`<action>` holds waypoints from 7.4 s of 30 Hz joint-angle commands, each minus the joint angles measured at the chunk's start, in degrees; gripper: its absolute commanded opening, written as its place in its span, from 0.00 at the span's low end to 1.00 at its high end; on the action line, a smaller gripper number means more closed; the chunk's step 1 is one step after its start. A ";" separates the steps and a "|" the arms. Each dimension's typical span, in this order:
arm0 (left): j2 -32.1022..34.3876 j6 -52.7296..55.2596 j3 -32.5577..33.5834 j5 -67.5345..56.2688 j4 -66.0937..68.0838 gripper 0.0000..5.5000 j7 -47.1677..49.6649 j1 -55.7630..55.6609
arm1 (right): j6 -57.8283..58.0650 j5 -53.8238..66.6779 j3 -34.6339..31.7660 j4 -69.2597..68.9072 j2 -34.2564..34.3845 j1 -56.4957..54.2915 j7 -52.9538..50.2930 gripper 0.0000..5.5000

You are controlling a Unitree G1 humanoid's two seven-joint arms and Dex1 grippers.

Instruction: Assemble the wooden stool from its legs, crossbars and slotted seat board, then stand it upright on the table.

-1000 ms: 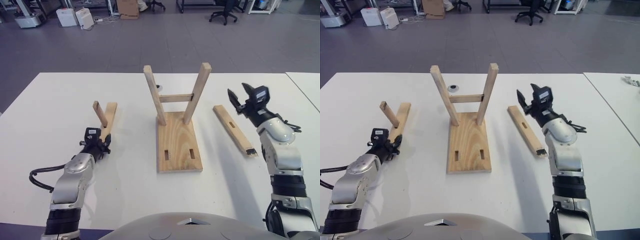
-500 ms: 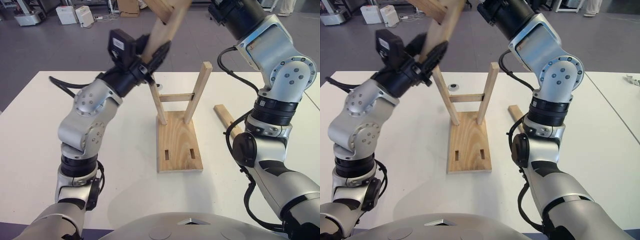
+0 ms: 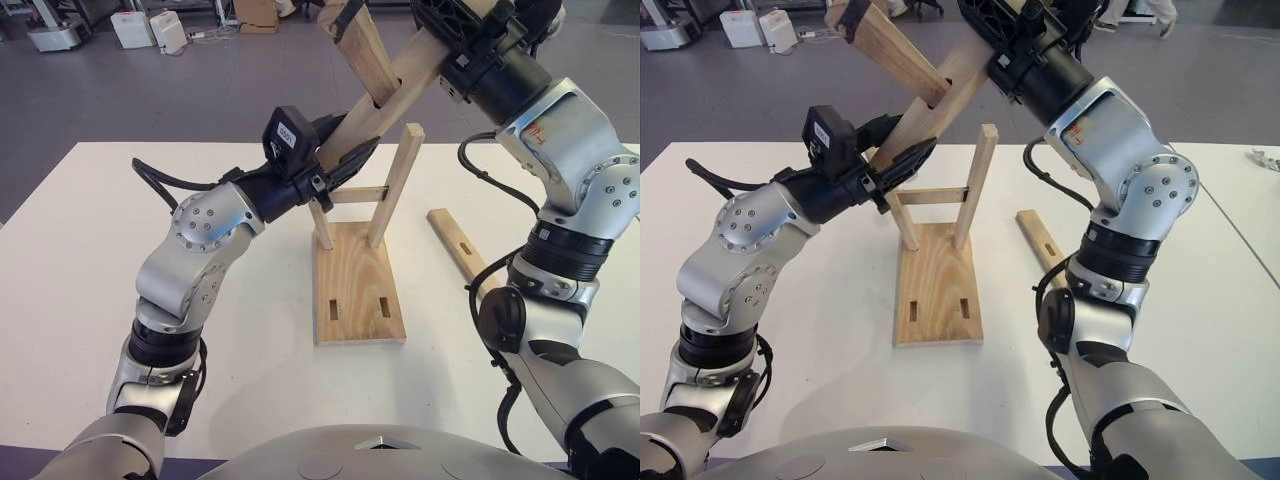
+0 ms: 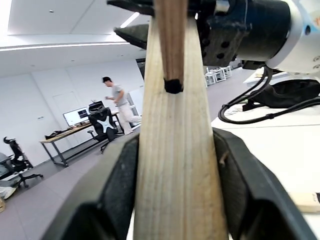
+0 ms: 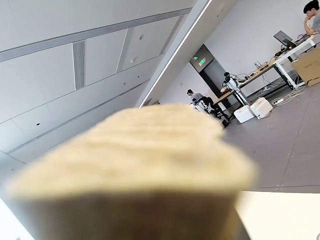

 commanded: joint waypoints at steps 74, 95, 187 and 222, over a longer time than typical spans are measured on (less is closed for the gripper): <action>-2.27 -12.95 -1.13 12.39 5.73 0.95 -1.32 29.17 | -13.03 -47.02 7.75 6.71 -27.42 36.43 42.36 0.73; -11.20 2.59 13.66 -4.81 5.28 0.95 10.32 -1.68 | -22.71 -65.54 5.54 23.82 -21.83 26.70 38.42 0.38; -14.27 10.11 -0.65 3.05 -4.64 0.19 44.20 28.41 | -24.34 -66.81 19.64 -13.14 -22.80 48.71 61.80 0.53; -26.96 0.32 7.27 1.94 -6.84 0.72 30.84 22.07 | 6.06 -83.75 59.96 -30.01 -15.84 8.84 26.61 0.53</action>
